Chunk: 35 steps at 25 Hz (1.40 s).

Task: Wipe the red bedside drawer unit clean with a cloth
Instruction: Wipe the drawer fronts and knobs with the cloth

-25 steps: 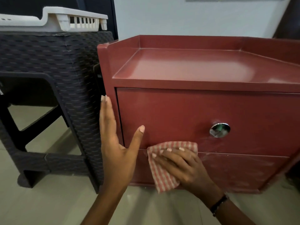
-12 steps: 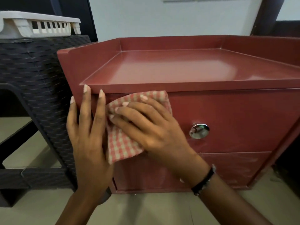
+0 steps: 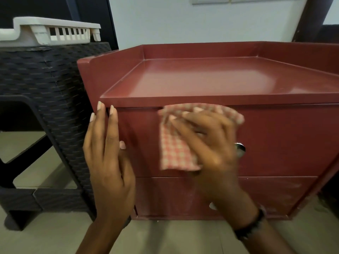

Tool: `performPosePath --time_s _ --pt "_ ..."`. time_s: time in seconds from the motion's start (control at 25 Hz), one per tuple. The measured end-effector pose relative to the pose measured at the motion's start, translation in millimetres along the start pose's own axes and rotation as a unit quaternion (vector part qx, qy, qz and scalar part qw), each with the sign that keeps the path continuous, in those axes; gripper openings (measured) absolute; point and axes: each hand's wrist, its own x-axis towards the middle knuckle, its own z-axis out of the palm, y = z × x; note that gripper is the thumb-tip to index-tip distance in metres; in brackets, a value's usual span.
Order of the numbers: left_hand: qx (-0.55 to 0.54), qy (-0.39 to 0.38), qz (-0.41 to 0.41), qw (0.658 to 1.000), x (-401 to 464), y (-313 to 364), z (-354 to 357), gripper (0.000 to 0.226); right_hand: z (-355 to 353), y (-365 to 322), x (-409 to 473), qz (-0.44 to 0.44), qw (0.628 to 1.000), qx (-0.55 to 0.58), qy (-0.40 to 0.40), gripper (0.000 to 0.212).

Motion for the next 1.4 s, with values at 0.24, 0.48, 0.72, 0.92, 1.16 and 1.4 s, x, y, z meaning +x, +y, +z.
performPosePath --time_s 0.24,0.48,0.72,0.92,1.16,1.4 --pt "0.067 -0.036 0.057 0.995 -3.1 -3.2 -2.0 0.055 45.4 -13.8 -26.7 -0.159 0.987 0.008 -0.028 0.021" --pt "0.093 -0.037 0.054 0.994 -9.1 4.1 -3.9 0.078 -25.5 53.4 -115.5 -0.136 0.976 -0.069 -0.158 0.03" --pt "0.093 -0.014 0.051 0.994 -11.5 5.2 10.0 0.07 -31.2 55.6 -102.7 0.028 0.997 -0.073 -0.023 0.033" --pt "0.081 -0.002 0.046 0.996 -13.4 9.5 15.9 0.067 -29.2 54.6 -93.7 -0.07 0.993 -0.082 -0.051 0.016" --pt "0.073 -0.01 0.046 0.996 -12.2 8.1 13.5 0.068 -54.7 76.0 -105.3 0.071 0.992 -0.099 0.019 0.018" --pt "0.047 -0.025 0.038 0.998 -15.2 0.8 13.8 0.07 -73.5 75.9 -45.3 0.065 0.996 -0.052 0.011 0.012"
